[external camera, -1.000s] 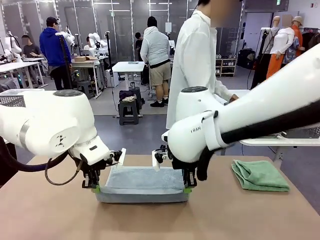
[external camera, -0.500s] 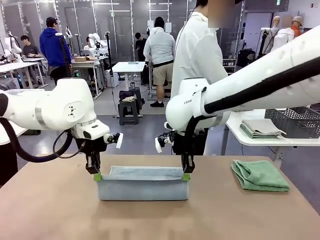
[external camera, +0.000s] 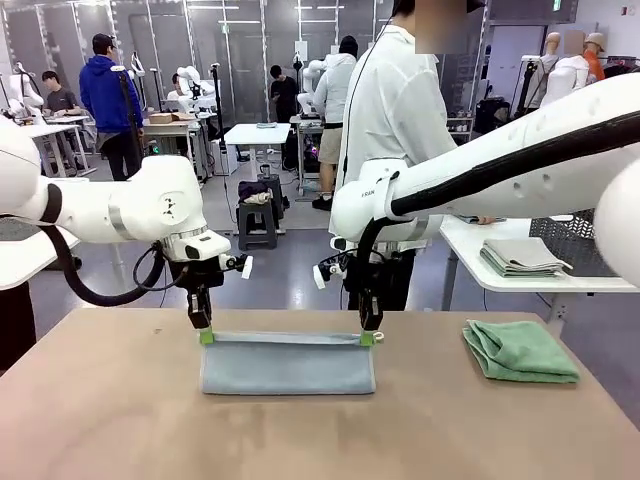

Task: Fold the towels and place them in the basket.
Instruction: When a person lays out a Towel with hook on the table, fold it in half twice.

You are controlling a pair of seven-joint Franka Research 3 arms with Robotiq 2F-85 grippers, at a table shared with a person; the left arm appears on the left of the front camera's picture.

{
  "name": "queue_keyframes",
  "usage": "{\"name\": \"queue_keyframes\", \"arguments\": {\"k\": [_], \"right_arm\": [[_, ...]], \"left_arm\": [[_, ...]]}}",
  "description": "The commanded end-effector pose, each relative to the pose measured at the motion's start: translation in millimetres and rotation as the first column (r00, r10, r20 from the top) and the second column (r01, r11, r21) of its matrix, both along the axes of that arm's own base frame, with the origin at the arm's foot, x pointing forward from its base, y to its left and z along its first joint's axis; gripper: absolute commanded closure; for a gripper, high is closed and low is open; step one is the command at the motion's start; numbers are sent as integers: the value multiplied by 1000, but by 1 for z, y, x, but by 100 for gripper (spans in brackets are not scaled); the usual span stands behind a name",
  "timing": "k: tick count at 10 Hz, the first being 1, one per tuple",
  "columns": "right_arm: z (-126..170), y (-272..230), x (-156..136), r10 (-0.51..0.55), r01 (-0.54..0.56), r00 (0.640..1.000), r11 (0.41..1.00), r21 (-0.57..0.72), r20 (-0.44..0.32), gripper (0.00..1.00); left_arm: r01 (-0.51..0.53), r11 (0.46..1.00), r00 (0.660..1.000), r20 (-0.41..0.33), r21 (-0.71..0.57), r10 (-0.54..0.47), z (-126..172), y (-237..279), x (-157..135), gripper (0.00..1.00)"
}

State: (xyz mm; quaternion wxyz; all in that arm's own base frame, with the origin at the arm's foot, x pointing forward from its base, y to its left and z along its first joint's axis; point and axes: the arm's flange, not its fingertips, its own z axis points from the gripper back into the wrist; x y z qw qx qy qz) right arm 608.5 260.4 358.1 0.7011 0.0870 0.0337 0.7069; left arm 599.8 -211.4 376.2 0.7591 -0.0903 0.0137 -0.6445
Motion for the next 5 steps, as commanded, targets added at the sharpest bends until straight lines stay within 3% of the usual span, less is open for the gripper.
{"name": "queue_keyframes", "arguments": {"k": [1,5], "right_arm": [[-3,-4,34,24,-24,1000,1000,-10,-19,96],[-18,-7,72,6,-7,999,1000,-25,-35,96]], "left_arm": [[-9,999,999,-45,46,11,0,1,41,96],[9,999,994,-108,31,-6,-19,5,91,96]]}}
